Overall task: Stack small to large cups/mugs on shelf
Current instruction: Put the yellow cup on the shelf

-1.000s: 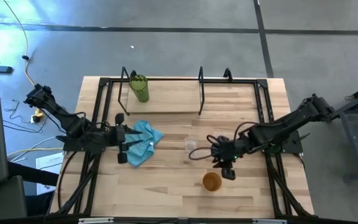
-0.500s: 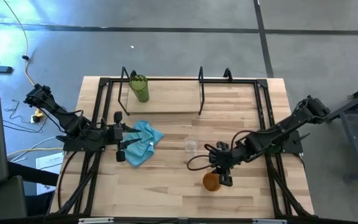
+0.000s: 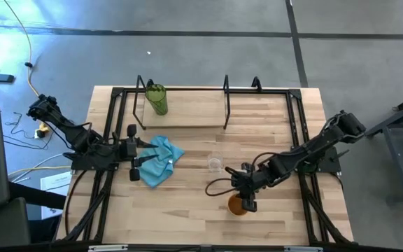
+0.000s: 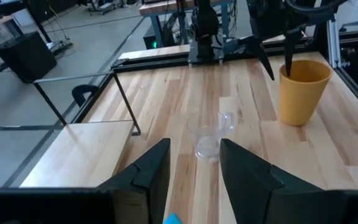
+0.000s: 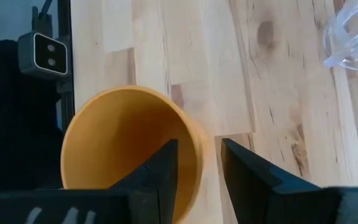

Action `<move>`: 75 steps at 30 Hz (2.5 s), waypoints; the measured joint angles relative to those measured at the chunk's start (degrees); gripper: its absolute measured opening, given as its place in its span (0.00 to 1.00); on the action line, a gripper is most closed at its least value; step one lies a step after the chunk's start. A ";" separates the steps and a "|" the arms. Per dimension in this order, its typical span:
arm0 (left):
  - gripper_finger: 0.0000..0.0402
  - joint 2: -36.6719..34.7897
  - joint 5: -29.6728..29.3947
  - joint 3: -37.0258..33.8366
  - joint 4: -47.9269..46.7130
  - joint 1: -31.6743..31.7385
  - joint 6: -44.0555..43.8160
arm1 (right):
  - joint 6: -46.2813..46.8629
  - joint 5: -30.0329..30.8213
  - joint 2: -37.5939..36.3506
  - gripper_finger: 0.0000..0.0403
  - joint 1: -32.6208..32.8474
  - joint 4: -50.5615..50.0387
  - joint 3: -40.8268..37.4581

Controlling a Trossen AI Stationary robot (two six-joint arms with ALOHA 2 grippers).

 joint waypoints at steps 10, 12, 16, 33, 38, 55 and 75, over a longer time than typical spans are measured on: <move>0.32 -0.15 0.32 0.00 0.04 0.00 -0.17 | 0.11 0.44 0.23 0.22 0.07 -0.02 -0.02; 0.32 -0.15 0.32 0.00 0.04 0.00 -0.17 | 0.11 0.43 0.33 0.20 0.07 -0.07 -0.07; 0.32 -0.15 0.32 0.00 0.02 0.00 -0.17 | 0.09 0.55 0.33 0.18 0.07 -0.06 -0.07; 0.32 -0.15 0.32 0.00 -0.16 0.00 0.00 | -5.02 1.57 0.33 0.01 -0.40 1.72 0.38; 0.32 -0.52 0.35 0.00 -1.08 0.00 -0.02 | -7.73 1.40 0.33 0.00 -1.96 -0.49 3.98; 0.32 -3.21 0.49 0.00 -8.08 0.00 -3.25 | -20.04 1.07 0.40 0.00 -15.76 -20.43 26.33; 0.32 -12.49 -0.12 0.00 -21.99 0.00 -12.95 | -39.68 -2.00 27.21 0.00 -34.47 -42.13 68.63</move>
